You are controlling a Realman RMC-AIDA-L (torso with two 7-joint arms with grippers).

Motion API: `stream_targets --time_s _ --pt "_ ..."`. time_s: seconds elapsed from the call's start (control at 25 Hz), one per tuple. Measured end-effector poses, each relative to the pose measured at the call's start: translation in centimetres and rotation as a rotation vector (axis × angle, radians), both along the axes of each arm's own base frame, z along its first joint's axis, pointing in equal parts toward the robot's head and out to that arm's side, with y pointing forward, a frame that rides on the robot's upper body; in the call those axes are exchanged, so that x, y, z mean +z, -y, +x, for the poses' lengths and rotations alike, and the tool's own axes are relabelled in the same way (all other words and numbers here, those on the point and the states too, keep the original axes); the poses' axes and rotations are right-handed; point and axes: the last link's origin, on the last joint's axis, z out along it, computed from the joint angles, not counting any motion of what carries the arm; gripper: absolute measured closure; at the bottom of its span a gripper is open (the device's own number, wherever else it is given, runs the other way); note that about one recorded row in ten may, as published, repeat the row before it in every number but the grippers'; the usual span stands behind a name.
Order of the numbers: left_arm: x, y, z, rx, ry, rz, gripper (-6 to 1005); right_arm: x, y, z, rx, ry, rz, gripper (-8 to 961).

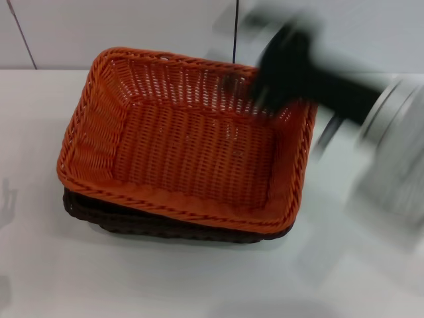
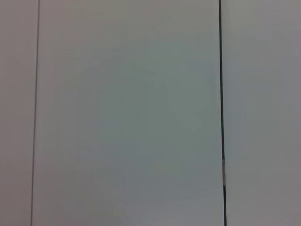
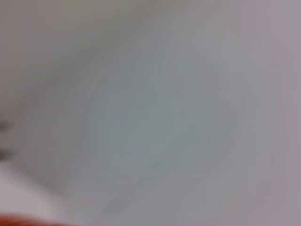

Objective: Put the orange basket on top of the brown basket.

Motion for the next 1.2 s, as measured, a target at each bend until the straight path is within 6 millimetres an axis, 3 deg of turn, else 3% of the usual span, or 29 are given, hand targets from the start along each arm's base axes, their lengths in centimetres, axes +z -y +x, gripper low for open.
stream_targets --time_s 0.04,0.08,0.24,0.32,0.4,0.64,0.8,1.2 --pt "0.0 0.0 0.0 0.000 0.000 0.000 197 0.0 0.0 0.0 0.000 0.000 0.000 427" --pt "0.1 0.0 -0.1 0.003 0.001 0.003 197 1.3 -1.6 1.8 -0.123 -0.124 0.024 427" --pt "0.2 -0.3 -0.1 0.003 -0.005 0.006 197 4.3 -6.1 11.4 -0.507 -0.452 0.072 427" --pt "0.3 -0.3 -0.3 0.008 -0.011 0.008 197 5.4 -6.9 15.1 -0.582 -0.552 0.082 427" --pt "0.5 -0.5 -0.5 0.013 -0.024 0.008 197 6.7 -6.4 18.6 -0.545 -0.640 0.085 427" --pt "1.0 -0.7 -0.9 0.028 -0.039 0.019 197 8.1 -3.6 21.5 -0.373 -0.735 0.215 427" --pt "1.1 -0.9 -1.0 0.028 -0.052 0.014 197 7.1 -1.4 23.5 -0.305 -0.735 0.401 427" --pt "1.3 -1.2 -1.2 0.030 -0.070 0.008 197 6.4 0.8 25.4 -0.337 -0.806 0.538 427"
